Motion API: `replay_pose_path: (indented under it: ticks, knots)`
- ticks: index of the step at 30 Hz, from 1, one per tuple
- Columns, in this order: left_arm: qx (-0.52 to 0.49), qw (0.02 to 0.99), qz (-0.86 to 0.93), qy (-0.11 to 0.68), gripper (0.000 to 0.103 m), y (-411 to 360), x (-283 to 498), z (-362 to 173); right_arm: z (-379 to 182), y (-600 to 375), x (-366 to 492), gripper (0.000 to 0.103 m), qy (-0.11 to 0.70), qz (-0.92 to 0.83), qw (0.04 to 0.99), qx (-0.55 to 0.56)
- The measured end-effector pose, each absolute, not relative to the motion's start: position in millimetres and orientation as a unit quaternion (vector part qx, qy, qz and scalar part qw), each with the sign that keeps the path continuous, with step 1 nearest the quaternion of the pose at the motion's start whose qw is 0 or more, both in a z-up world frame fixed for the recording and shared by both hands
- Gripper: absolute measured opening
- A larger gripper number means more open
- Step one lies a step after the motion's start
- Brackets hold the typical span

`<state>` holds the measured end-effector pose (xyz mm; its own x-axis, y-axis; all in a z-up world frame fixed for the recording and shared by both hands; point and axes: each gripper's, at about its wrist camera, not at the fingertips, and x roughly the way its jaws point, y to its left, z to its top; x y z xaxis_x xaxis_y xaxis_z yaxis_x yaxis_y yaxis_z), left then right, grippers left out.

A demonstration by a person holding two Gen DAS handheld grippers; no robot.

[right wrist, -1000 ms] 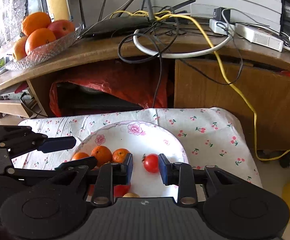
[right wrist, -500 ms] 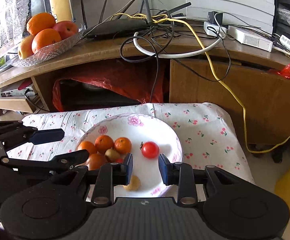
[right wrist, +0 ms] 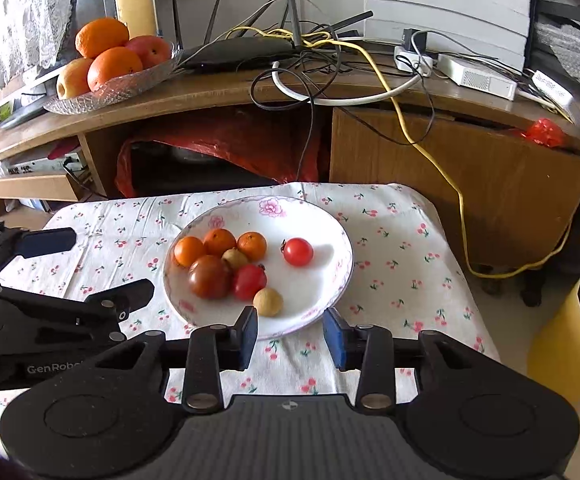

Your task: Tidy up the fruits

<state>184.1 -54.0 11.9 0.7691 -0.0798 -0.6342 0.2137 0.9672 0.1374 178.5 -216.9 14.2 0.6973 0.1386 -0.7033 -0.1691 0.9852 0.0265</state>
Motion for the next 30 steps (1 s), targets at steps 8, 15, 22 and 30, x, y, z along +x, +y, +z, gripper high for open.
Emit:
replay_pose_path:
  ticks: [8,15,22,30]
  knots:
    - [0.100,0.937,-0.057,0.328,0.103,-53,159,14,15,-213,155,0.033,0.376,0.079,0.923,-0.017]
    - [0.082,0.933,-0.049,0.347,0.103,-45,140,11,18,-210,134,0.033,0.376,0.081,0.923,-0.007]
    - [0.075,0.931,-0.045,0.353,0.103,-44,121,12,17,-204,110,0.033,0.378,0.086,0.922,0.004]
    - [0.077,0.932,-0.040,0.353,0.103,-43,107,13,14,-199,91,0.033,0.380,0.081,0.921,0.003]
